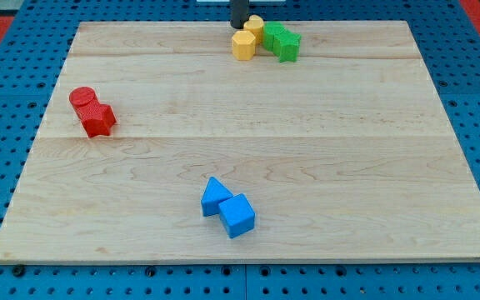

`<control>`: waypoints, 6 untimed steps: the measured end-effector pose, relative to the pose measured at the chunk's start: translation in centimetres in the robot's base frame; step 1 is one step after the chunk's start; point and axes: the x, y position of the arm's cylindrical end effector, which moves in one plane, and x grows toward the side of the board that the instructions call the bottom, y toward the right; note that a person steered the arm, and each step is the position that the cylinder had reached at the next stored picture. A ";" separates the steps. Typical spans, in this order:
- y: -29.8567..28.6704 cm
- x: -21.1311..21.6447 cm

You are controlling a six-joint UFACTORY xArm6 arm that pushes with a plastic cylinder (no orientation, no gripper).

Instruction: Move the yellow heart towards the right of the yellow hexagon

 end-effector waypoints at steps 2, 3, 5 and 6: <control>4.5 -0.1; 4.7 -0.1; 6.8 -0.2; 8.5 -0.2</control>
